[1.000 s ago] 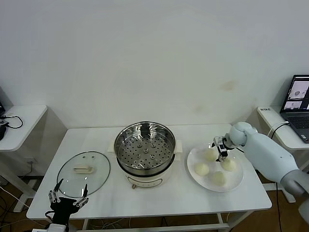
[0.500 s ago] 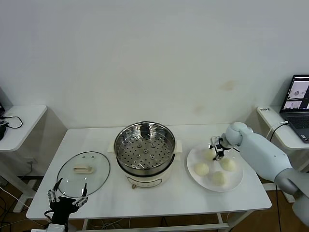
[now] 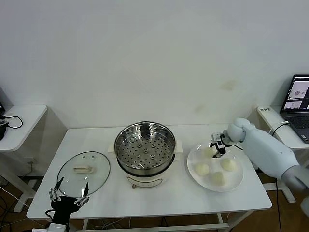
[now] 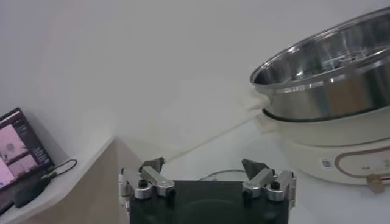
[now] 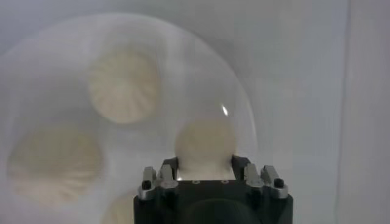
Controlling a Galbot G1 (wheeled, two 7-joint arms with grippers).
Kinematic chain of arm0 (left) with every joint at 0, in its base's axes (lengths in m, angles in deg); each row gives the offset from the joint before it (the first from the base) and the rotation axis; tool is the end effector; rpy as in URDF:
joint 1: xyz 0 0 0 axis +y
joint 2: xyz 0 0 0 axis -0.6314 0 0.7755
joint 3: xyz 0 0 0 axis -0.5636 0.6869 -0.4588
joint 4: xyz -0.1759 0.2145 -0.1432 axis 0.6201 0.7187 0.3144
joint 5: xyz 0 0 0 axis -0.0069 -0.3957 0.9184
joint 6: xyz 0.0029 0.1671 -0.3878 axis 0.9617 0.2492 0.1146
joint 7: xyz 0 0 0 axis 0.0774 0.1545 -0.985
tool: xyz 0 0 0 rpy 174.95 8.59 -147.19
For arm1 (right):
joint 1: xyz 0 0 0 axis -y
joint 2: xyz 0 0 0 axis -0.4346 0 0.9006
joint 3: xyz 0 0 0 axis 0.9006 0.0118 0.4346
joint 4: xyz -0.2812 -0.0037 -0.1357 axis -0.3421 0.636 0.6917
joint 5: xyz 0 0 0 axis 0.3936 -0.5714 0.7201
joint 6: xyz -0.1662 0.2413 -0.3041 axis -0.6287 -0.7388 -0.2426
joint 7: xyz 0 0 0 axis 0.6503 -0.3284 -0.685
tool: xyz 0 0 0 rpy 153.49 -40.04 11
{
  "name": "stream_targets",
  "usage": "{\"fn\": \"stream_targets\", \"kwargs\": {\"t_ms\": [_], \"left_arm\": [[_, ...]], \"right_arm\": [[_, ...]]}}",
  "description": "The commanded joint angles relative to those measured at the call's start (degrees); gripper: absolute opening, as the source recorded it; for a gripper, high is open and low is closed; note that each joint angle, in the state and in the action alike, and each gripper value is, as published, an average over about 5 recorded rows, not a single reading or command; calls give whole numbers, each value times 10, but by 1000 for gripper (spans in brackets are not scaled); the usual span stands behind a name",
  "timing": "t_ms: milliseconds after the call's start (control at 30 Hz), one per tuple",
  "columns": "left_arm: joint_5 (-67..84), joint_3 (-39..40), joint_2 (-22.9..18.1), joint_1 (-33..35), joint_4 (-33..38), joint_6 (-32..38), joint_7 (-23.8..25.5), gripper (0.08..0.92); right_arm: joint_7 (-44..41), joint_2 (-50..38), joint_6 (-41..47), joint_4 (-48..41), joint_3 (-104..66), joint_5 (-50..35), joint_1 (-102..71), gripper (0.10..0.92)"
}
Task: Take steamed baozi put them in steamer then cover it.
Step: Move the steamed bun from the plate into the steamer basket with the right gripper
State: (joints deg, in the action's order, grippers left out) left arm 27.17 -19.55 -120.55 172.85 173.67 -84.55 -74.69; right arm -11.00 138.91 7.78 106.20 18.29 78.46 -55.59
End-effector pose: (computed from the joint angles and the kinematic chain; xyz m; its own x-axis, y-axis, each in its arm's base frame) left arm 0.2133 0.0776 -0.2544 -0.9727 -0.1018 0.2086 0.0102 0.8789 0.4768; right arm 0.6069 -0.0964 -0.1994 -0.3253 -0.1317 0.9364 -0.9332 -0.1154 -0.3404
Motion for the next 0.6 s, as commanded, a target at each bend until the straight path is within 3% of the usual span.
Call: {"fn": "stream_targets", "kwargs": {"t_ms": [33,267,600], "left_arm": [[0,5,3,-1,5,-1,1,823],[0,11,8,-5,2,-1,1,823],[3,3,16,-17,0,-3,3,823]], "right_arm": [[-6,-66,19,110,65,-102,107,566],[-3,-56,26,131,135,-179,231,569],[23,55,29,122,218,-259,357,569]]}}
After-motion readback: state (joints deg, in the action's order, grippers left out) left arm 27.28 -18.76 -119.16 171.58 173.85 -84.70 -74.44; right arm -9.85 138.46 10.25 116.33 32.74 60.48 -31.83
